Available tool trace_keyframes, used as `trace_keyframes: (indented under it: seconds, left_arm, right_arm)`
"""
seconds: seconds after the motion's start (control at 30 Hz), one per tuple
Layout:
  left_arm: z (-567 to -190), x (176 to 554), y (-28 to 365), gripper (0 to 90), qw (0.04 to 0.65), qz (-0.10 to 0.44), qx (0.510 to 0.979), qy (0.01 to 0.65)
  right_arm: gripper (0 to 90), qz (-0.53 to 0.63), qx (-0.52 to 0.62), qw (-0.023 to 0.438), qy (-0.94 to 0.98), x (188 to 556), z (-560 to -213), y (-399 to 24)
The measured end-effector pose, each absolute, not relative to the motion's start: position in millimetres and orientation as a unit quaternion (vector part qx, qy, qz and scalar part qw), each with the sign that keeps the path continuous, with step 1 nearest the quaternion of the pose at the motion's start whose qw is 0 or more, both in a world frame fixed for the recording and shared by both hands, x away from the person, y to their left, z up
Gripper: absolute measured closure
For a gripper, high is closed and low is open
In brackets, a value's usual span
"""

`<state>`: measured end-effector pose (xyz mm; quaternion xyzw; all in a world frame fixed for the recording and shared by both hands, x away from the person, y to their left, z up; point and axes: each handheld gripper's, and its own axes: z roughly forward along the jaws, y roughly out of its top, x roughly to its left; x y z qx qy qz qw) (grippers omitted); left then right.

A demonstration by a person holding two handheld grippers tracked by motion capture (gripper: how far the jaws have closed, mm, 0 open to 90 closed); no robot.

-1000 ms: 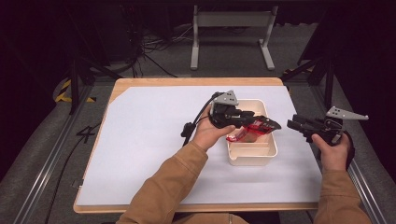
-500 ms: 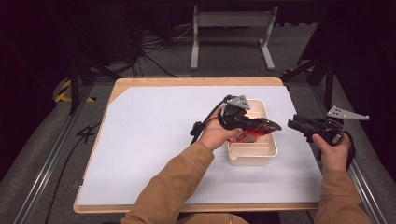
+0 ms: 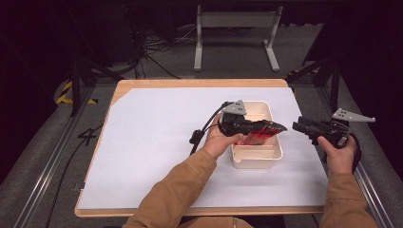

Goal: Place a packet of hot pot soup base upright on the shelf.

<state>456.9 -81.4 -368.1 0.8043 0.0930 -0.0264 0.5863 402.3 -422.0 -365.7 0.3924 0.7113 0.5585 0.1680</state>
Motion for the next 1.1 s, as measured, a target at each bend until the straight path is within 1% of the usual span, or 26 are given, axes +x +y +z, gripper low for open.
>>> trace_keyframes:
  seconds: [0.1, 0.3, 0.47, 0.63, 0.7, 0.9, 1.03, 1.1]
  left_arm:
    - [-370, 456, -77, 88.6, 0.588, -0.034, 0.802, 0.101]
    - [-372, 451, -68, 88.4, 0.570, -0.016, 0.814, 0.105]
    - [-379, 454, -59, 88.4, 0.569, -0.027, 0.813, 0.120]
    - [-385, 455, -50, 86.0, 0.560, -0.031, 0.818, 0.132]
    - [-384, 454, -48, 82.0, 0.559, -0.035, 0.818, 0.134]
    - [-379, 450, -46, 60.7, 0.558, -0.041, 0.817, 0.141]
    - [-373, 445, -41, 48.8, 0.551, -0.017, 0.821, 0.145]
    - [-371, 444, -39, 46.2, 0.553, -0.012, 0.821, 0.145]
  right_arm:
    - [51.4, 0.558, 0.393, 0.167, 0.712, 403, -366, -422]
    - [51.3, 0.558, 0.391, 0.166, 0.713, 404, -366, -420]
    - [51.3, 0.557, 0.390, 0.166, 0.714, 406, -366, -418]
    - [51.1, 0.558, 0.387, 0.163, 0.715, 410, -366, -415]
    - [51.0, 0.558, 0.386, 0.163, 0.716, 411, -366, -414]
    - [50.3, 0.560, 0.386, 0.163, 0.715, 412, -366, -413]
    - [49.8, 0.560, 0.384, 0.164, 0.716, 412, -365, -412]
    - [49.5, 0.560, 0.383, 0.164, 0.716, 412, -365, -412]
